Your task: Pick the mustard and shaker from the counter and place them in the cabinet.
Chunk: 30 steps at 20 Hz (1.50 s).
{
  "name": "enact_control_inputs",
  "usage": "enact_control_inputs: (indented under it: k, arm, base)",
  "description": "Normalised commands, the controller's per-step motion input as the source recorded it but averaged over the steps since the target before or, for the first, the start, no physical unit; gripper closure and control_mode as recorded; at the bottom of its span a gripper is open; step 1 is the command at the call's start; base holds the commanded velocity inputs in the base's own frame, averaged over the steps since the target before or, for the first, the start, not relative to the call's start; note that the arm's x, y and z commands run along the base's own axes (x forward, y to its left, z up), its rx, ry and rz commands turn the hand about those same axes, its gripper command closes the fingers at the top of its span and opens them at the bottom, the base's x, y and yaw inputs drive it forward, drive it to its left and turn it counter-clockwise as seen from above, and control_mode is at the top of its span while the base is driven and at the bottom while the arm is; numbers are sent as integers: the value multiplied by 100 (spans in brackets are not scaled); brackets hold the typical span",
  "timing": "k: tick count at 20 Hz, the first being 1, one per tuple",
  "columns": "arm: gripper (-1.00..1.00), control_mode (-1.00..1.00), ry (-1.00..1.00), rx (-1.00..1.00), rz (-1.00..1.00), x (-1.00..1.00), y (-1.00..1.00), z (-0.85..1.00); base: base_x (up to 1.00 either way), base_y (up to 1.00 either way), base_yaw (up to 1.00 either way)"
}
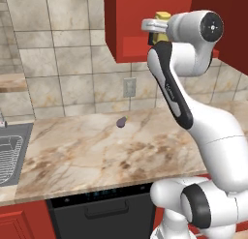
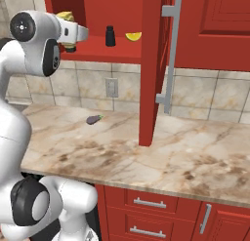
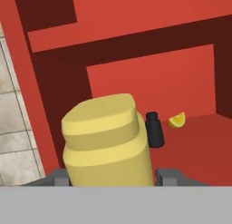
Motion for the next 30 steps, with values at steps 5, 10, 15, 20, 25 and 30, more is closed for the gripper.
enact_control_inputs:
  k: [5, 10, 15, 20, 25, 30]
  arm:
    - [100, -100, -4, 6, 0, 1, -4, -7]
    - [100, -100, -5, 1, 0, 12, 0, -4]
    - [100, -100, -4, 0, 0, 13, 2, -20]
    - [100, -100, 0, 0, 0, 28, 5, -3]
    - [100, -100, 0, 0, -6, 47, 6, 0]
    - [100, -100, 4, -1, -12, 55, 6, 0]
  base:
    - [0, 0, 0]
    - [0, 0, 0]
    - [0, 0, 0]
    - [0, 0, 0]
    - [0, 0, 0]
    - [0, 0, 0]
